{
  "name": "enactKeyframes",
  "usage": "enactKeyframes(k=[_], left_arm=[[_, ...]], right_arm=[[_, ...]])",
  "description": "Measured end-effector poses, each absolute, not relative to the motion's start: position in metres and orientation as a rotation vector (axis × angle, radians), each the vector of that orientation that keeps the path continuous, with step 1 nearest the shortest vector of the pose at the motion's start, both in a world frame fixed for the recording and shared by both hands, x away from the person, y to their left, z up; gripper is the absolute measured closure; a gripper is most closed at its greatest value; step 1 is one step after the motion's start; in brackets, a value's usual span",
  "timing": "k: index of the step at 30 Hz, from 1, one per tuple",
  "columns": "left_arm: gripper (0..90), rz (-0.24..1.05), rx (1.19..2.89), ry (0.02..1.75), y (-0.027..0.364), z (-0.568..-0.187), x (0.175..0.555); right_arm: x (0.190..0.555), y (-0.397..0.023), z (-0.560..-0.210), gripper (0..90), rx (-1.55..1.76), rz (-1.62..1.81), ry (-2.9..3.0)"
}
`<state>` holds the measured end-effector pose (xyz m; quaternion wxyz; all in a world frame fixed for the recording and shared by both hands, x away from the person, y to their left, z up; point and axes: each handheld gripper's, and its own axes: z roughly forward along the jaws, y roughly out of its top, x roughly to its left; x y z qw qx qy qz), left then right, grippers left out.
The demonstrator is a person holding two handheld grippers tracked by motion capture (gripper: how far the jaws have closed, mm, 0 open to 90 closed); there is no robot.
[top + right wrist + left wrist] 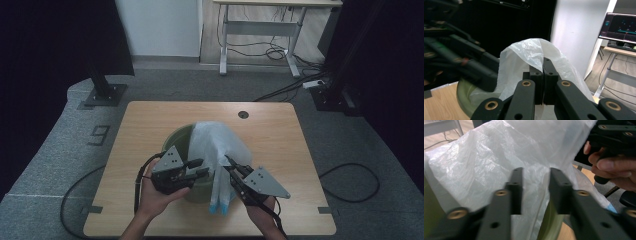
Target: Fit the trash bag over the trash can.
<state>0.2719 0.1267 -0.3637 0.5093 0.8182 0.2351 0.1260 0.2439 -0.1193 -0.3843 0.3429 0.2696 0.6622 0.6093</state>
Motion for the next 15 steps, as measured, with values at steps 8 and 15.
enactKeyframes(k=[8, 15], left_arm=[[69.4, 0.324, 2.021, 0.565, 0.119, -0.368, 0.271], [89.9, 0.283, 1.989, 0.652, 0.128, -0.371, 0.283]], right_arm=[[0.244, -0.118, -0.381, 87.6, 0.701, 1.601, 1.716], [0.242, -0.123, -0.397, 67.9, 0.753, 1.651, 1.751]])
